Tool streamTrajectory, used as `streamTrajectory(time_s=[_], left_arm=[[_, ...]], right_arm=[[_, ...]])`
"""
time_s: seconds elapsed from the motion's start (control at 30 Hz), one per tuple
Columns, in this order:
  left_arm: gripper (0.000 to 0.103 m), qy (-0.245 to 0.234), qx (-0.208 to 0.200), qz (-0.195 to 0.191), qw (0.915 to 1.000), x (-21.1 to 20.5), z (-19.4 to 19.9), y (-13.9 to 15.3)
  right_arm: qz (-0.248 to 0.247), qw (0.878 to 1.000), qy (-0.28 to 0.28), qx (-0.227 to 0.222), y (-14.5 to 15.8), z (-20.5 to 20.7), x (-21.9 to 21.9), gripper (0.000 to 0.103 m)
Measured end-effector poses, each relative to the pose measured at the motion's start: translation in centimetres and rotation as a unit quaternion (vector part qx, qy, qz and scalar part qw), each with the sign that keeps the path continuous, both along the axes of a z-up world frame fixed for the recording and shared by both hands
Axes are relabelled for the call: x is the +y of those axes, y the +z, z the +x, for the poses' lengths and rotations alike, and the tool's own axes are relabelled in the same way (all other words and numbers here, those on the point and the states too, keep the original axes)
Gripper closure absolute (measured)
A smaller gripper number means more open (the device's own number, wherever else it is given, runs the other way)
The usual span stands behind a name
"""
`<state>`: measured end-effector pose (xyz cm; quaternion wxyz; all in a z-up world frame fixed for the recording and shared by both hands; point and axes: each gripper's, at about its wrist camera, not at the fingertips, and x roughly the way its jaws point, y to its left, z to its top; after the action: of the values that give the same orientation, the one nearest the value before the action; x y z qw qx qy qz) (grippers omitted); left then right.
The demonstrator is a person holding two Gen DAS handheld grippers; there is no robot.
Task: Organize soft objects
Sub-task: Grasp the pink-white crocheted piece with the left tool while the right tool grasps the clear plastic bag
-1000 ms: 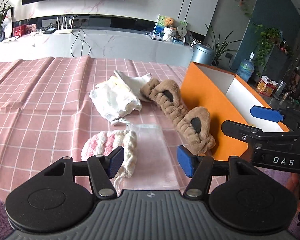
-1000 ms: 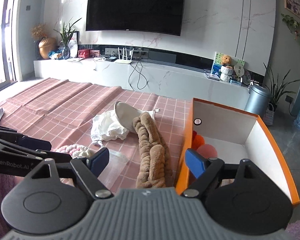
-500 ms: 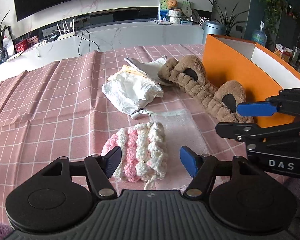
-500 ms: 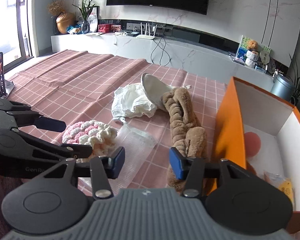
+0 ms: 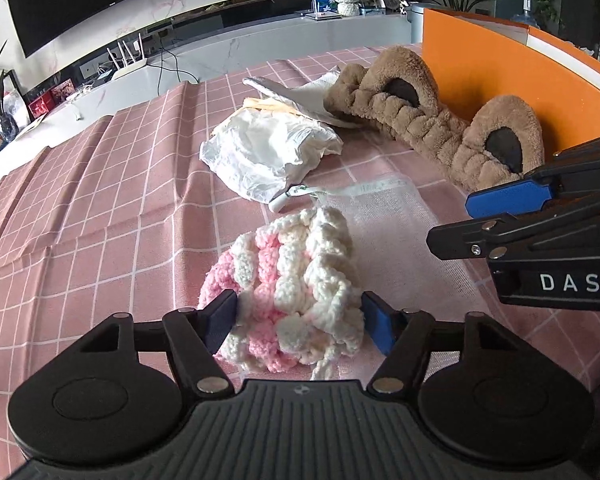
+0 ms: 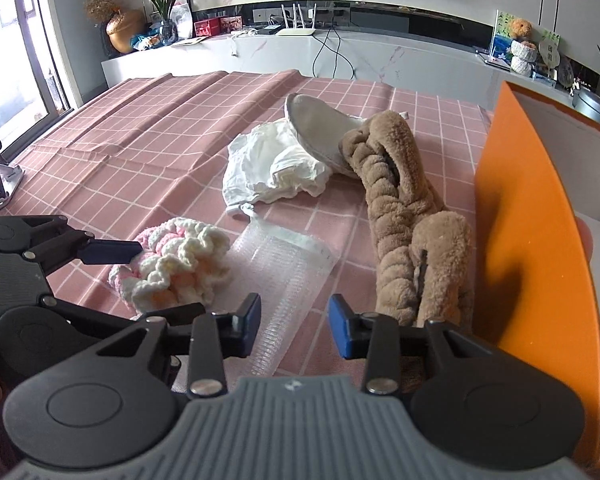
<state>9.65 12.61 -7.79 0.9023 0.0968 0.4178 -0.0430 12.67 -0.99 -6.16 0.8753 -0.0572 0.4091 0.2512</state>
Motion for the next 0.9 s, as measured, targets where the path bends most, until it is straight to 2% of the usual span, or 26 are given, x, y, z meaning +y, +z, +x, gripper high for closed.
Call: streamTrajectory(time_s=[0.13, 0.2, 0.3, 0.37, 0.47, 0.57, 0.67, 0.77, 0.9], left_arm=[[0.037, 0.012, -0.002, -0.027, 0.9996, 0.8, 0.1, 0.4], [0.047, 0.024, -0.005, -0.052, 0.9984, 1.6, 0.0, 0.8], [0.059, 0.044, -0.018, -0.084, 0.9953, 2.5, -0.2, 1.5], [0.062, 0.065, -0.03, -0.097, 0.9927, 3.2, -0.4, 2.0], [0.063, 0.093, -0.047, -0.109, 0.9885, 4.2, -0.6, 2.7], [0.063, 0.103, -0.037, -0.112, 0.9877, 4.7, -0.4, 2.5], [0.063, 0.113, -0.037, -0.115, 0.9862, 5.0, -0.3, 2.4], [0.063, 0.126, -0.033, -0.138, 0.9818, 5.7, -0.2, 2.2], [0.063, 0.126, -0.033, -0.137, 0.9819, 5.7, -0.1, 2.1]], right_arm=[[-0.001, 1.0, -0.002, 0.006, -0.5, 0.4, -0.1, 0.065], [0.001, 1.0, -0.004, 0.007, -0.6, 0.5, -0.1, 0.064], [0.007, 1.0, -0.004, 0.006, -0.4, 0.6, -0.1, 0.057], [0.011, 1.0, -0.003, 0.002, -0.1, 0.6, 0.1, 0.041], [0.007, 1.0, 0.004, 0.001, -0.2, 1.0, 0.8, 0.034], [0.002, 1.0, 0.009, 0.004, -0.5, 1.5, 1.8, 0.026], [-0.006, 1.0, 0.01, 0.001, -0.8, 1.9, 2.6, 0.023], [-0.006, 1.0, 0.013, 0.013, -1.4, 2.4, 3.1, 0.02], [-0.015, 0.999, 0.037, 0.015, -2.2, 1.6, 4.3, 0.02]])
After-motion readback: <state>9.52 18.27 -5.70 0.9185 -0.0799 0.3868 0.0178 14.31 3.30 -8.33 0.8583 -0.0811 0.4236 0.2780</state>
